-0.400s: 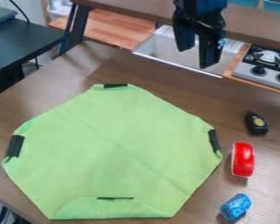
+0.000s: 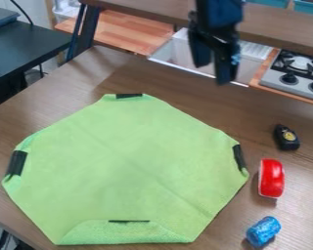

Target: Fold the cloth from top left to bottom right

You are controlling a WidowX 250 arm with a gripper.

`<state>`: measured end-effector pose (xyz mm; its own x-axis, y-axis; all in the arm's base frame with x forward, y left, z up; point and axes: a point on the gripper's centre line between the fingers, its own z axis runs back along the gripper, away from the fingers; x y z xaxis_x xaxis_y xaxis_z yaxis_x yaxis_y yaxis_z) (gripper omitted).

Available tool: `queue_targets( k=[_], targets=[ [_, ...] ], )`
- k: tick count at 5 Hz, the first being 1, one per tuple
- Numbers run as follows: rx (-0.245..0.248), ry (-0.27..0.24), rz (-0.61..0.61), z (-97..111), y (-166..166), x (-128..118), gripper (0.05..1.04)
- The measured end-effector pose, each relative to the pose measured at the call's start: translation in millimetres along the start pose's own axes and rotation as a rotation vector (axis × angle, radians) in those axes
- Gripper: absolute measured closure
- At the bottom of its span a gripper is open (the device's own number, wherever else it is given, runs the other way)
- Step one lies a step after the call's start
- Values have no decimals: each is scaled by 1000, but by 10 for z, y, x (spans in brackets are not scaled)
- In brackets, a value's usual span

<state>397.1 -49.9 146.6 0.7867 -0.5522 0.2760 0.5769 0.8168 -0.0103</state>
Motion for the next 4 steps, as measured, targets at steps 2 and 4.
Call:
queue_targets(
  k=[2, 4],
  targets=[
    [-31, 39, -175, -182, 575, -107, 83],
    [47, 81, -203, -206, 1077, -396, 83]
  ],
)
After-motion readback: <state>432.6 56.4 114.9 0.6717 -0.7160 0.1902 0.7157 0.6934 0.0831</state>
